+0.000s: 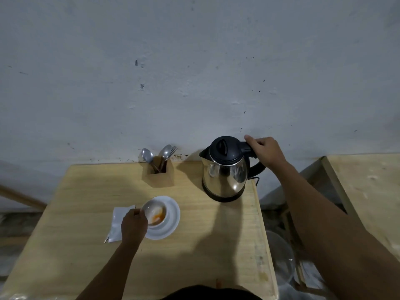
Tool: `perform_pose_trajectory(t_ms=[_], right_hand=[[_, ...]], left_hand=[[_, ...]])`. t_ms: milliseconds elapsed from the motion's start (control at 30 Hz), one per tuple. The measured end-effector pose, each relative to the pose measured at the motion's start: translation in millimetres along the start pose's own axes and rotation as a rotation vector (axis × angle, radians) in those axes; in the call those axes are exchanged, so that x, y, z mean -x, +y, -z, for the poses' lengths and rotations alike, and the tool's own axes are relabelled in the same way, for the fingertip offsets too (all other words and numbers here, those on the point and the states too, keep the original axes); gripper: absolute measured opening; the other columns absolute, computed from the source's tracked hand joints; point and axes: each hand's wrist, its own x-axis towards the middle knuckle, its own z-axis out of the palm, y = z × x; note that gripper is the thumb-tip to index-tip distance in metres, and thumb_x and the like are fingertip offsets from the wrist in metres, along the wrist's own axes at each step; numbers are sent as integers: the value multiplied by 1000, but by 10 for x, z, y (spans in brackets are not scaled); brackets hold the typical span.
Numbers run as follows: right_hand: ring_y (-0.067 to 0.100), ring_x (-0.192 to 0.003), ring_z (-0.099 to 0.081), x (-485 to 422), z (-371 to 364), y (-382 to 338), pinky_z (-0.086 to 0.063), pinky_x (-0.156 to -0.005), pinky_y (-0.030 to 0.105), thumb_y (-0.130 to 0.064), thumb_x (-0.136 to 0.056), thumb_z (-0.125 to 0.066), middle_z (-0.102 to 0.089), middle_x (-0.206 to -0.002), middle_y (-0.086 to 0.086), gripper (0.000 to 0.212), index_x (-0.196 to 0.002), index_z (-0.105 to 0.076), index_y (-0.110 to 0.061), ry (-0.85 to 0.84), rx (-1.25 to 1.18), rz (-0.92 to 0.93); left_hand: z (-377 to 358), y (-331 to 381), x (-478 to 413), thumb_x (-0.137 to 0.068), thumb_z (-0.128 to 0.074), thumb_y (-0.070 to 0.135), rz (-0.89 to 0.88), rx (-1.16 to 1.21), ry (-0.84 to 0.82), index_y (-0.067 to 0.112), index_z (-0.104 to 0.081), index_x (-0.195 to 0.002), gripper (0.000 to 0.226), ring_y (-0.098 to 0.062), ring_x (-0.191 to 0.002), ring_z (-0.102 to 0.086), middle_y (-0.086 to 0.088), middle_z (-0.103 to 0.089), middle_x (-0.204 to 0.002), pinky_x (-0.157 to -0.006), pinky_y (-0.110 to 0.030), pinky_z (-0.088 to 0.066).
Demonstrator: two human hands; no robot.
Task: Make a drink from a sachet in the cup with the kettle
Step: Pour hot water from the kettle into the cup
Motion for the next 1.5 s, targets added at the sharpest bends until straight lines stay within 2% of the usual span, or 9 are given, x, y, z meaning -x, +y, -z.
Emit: perform_pose_trajectory(t_ms=[167, 367, 667, 900, 1000, 1100, 1200, 1367, 1500], right_hand=[[21, -43, -44, -136, 65, 35, -38, -55, 31, -58, -86, -58, -44, -47, 16, 72, -48, -51, 4, -151, -20, 51], [20, -46, -31, -92, -30, 103, -30, -54, 34, -36, -90, -61, -30, -47, 7, 60, -42, -34, -12, 3, -89, 105], [17, -39, -28, 82, 28, -215, -25, -44, 25, -45, -82, -55, -29, -42, 3, 60, -40, -36, -7, 76, -142, 214], [15, -37, -24, 266, -103, -723, -23, -48, 27, -39, -88, -63, -25, -39, 0, 62, -40, -42, -6, -8, 78, 312], [16, -38, -23, 366, -227, -942, -23, -47, 28, -46, -87, -61, -24, -40, 2, 67, -44, -42, 1, -46, 261, 299], [17, -41, -29, 481, -380, -1194, -25, -48, 28, -59, -84, -56, -29, -42, -1, 66, -45, -36, -10, -117, 425, 307], [9, -59, -53, 585, -562, -1389, -36, -57, 28, -73, -78, -53, -56, -63, -11, 49, -65, -58, -25, -179, 496, 328], [13, -91, -55, 706, -761, -1603, -40, -75, 32, -80, -70, -56, -57, -98, -14, 47, -94, -61, -39, -385, 624, 392], [14, -91, -59, 746, -865, -1662, -45, -74, 31, -72, -72, -62, -61, -102, -12, 40, -98, -63, -42, -536, 654, 387]], left_hand=[[90, 32, 33, -93, -50, 15, -14, 70, -46, 14, -56, -70, 24, -29, -78, -57, -12, -62, -80, -72, -34, -41], [85, -32, -13, -92, -52, 15, 8, 102, -56, 2, -65, -90, 18, -37, -85, -63, -19, -67, -86, -74, -38, -46], [120, -48, -36, -92, -51, 17, -24, 88, -82, 7, -63, -82, 18, -37, -82, -65, -19, -69, -85, -79, -46, -51], [196, -89, -62, -91, -55, 21, -18, 146, -159, 12, -66, -82, 17, -28, -75, -63, -8, -66, -73, -74, -40, -49], [245, -105, -85, -91, -51, 17, 5, 186, -217, 7, -67, -84, 21, -21, -64, -58, -7, -62, -66, -70, -34, -45], [305, -132, -93, -94, -47, 17, -36, 177, -289, 12, -66, -90, 20, -17, -62, -56, -5, -60, -66, -70, -33, -45], [341, -188, -132, -96, -48, 17, -110, 149, -317, 9, -65, -96, 19, -12, -64, -52, 3, -56, -66, -72, -31, -43], [386, -250, -200, -97, -48, 14, -164, 144, -375, 4, -64, -103, 20, -14, -70, -52, -2, -58, -78, -73, -33, -43], [378, -277, -225, -97, -48, 15, -179, 179, -391, 5, -63, -98, 18, -14, -65, -50, 0, -56, -72, -66, -30, -42]])
